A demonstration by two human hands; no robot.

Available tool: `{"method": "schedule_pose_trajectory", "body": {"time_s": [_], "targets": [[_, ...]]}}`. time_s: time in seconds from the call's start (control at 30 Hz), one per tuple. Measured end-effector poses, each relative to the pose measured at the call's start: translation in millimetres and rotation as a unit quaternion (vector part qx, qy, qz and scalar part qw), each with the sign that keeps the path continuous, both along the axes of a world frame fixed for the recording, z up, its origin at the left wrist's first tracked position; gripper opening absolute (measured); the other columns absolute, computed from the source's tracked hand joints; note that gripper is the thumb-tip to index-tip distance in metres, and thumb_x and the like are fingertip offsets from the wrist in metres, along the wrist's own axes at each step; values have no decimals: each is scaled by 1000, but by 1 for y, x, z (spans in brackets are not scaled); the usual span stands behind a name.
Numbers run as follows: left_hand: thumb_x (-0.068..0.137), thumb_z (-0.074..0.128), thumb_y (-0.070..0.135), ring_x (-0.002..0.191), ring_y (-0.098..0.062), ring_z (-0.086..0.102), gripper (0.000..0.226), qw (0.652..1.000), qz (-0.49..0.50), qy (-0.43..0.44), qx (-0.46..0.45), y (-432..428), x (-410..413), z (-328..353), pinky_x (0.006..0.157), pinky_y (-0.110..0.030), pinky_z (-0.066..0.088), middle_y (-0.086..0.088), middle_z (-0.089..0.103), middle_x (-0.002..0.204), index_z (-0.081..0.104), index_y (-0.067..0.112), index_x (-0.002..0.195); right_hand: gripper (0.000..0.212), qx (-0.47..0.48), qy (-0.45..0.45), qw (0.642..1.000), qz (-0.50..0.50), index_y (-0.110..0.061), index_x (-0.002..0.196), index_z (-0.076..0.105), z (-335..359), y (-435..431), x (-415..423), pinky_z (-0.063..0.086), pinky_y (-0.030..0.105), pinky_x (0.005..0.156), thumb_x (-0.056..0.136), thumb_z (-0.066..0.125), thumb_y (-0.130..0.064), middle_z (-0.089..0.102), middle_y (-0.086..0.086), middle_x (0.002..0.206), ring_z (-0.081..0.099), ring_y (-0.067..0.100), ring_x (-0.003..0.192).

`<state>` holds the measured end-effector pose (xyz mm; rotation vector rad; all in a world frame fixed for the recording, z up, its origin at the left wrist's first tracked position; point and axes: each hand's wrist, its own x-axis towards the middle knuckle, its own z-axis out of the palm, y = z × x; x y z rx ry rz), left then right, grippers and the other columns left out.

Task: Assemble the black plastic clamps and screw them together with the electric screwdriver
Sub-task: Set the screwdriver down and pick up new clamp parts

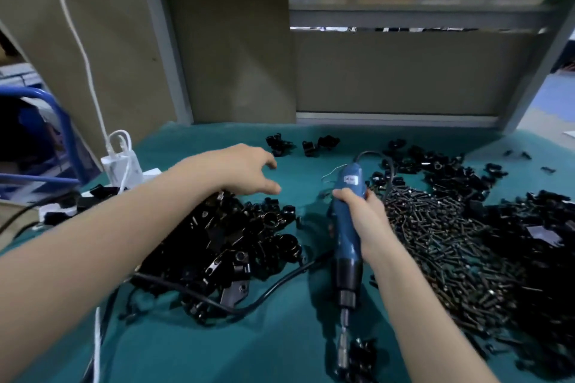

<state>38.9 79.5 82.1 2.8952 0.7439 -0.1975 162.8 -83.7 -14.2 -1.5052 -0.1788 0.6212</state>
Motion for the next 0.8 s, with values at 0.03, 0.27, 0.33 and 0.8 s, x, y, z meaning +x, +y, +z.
{"method": "schedule_pose_trajectory", "body": {"time_s": [0.03, 0.27, 0.33, 0.8], "targets": [[90, 56, 53, 127, -22, 47, 62, 1000, -11, 0, 5, 1, 20, 0, 101, -32, 36, -1, 48, 143, 40, 25, 143, 43, -30, -19, 999, 3, -12, 116, 54, -4, 2, -2, 56, 36, 57, 79, 72, -23, 67, 15, 95, 65, 27, 67], [99, 47, 32, 127, -34, 45, 59, 995, 33, -81, -38, 28, 166, -46, 94, -33, 40, -19, 38, 148, 24, 15, 151, 62, -116, -114, 987, -5, -18, 137, 40, -17, 10, -10, 53, 43, 85, 81, 67, -21, 61, 6, 108, 64, 28, 90], [100, 44, 32, 130, -38, 42, 58, 993, 53, -104, -32, 39, 196, -59, 100, -37, 40, -22, 25, 153, 21, 18, 152, 64, -106, -123, 987, -1, -25, 138, 36, -17, 10, -9, 54, 41, 83, 82, 65, -21, 61, 4, 107, 63, 24, 88], [89, 60, 29, 94, -28, 60, 16, 956, 58, -258, -126, 50, 261, -100, 73, -26, 41, -9, 65, 91, 59, 17, 79, 64, -95, -114, 988, 34, -31, 136, 33, -20, 8, 3, 51, 35, 86, 80, 64, -26, 55, 2, 117, 58, 23, 101]]}}
